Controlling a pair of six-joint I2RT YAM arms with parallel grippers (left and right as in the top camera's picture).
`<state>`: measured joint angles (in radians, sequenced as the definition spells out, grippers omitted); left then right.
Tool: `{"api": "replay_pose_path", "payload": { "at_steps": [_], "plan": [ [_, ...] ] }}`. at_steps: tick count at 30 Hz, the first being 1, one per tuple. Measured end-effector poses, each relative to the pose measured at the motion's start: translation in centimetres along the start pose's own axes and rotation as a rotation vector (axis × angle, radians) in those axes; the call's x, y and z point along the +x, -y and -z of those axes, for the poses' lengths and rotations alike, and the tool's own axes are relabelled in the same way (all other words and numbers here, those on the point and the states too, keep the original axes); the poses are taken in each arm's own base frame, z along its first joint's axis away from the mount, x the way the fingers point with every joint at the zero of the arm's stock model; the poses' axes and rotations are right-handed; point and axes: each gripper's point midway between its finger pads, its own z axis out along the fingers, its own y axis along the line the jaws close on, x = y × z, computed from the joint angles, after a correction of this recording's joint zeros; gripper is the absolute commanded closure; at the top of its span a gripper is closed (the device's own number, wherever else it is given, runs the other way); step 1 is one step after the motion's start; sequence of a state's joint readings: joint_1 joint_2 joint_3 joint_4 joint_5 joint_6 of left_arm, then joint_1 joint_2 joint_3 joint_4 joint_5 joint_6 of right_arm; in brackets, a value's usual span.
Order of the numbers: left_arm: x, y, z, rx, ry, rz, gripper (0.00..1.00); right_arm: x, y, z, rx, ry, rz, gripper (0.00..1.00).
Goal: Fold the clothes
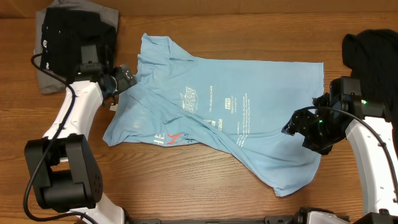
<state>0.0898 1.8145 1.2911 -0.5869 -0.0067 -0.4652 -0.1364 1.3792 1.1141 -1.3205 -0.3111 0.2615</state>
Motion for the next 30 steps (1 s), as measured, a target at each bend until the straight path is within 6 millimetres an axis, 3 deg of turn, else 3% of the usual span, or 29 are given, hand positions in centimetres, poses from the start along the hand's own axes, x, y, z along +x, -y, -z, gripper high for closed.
{"api": "replay_pose_path", "payload": {
  "at_steps": [1, 4, 6, 12, 20, 25, 30],
  "plan": [
    [0.6, -0.3, 0.3, -0.016, -0.031, -0.001, 0.01, 0.0, 0.0, 0.0, 0.001, -0.001, 0.000, 0.23],
    [1.8, -0.3, 1.8, -0.034, -0.127, -0.004, 0.22, 0.3, 0.1, 0.0, 0.004, -0.012, -0.005, 0.23],
    [2.1, 0.0, 2.5, -0.023, -0.160, -0.008, 0.25, 0.4, 0.1, 0.0, 0.006, -0.016, -0.006, 0.23],
    [6.5, 2.4, 4.1, 0.047, -0.343, -0.044, 0.24, 0.2, -0.3, 0.0, -0.021, -0.011, -0.002, 0.23],
    [15.2, 7.7, 3.6, 0.096, -0.492, -0.161, 0.22, 0.4, -1.0, 0.0, -0.062, -0.025, -0.002, 0.23],
    [17.2, 8.9, 3.7, 0.084, -0.505, -0.157, 0.21, 0.7, -1.1, 0.0, -0.065, -0.038, -0.006, 0.23],
    [17.2, 9.1, 3.5, 0.066, -0.489, -0.127, 0.21, 0.8, -1.1, 0.0, -0.066, -0.038, -0.005, 0.23]
  ]
}}
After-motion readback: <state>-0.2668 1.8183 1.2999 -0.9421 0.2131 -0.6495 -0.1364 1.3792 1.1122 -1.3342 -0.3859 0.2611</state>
